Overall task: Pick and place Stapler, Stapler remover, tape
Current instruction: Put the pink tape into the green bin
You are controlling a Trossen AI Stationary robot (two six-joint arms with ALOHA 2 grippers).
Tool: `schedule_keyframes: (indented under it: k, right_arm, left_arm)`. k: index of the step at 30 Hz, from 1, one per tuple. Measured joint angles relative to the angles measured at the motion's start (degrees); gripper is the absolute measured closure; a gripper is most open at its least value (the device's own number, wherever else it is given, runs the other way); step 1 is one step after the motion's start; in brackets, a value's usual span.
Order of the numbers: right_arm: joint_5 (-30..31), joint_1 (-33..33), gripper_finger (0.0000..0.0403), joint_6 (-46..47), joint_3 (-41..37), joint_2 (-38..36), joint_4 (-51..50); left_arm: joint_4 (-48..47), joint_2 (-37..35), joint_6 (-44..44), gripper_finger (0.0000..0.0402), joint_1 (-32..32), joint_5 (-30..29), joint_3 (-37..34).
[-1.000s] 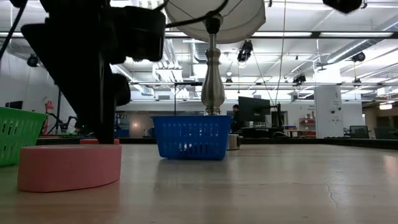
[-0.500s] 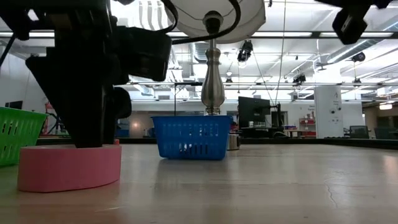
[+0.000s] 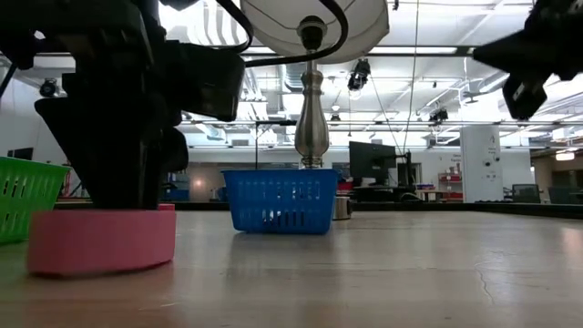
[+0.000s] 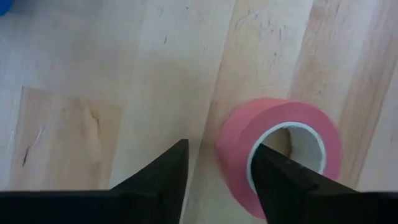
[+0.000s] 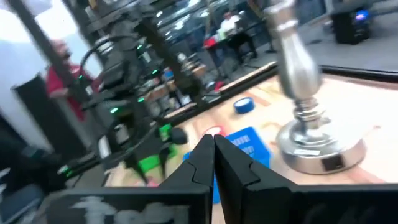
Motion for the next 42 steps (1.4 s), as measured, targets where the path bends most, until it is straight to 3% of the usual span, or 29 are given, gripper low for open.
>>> schedule_keyframes:
  k: [11,18,23,32,42]
  right_arm:
    - [-0.92,0.01,0.0394,-10.88,-3.05,-3.01,1.48]
    - [-1.1,0.01,0.0394,-16.51,-3.03,-2.96,0.14]
    - [-1.43,0.02,0.0394,-13.2,-3.03,-2.49,-3.82]
    - [-1.43,0.03,0.0394,-15.19,-3.03,-1.75,-6.36]
    - [-1.41,0.02,0.0394,-15.34,-3.03,-1.76,-6.45]
  left_arm:
    - [-0.07,-0.17,1.81,0.0362,0.07,0.59,0.0]
    - [-0.05,-0.17,3.01,0.0361,0.7,1.18,-0.09]
    - [-0.25,-0.22,2.26,0.0353,0.97,1.04,0.03]
    - [-1.0,-2.17,1.7,0.0358,1.11,0.48,0.24]
    - [-6.55,-14.82,0.72,0.0358,1.08,0.38,0.26]
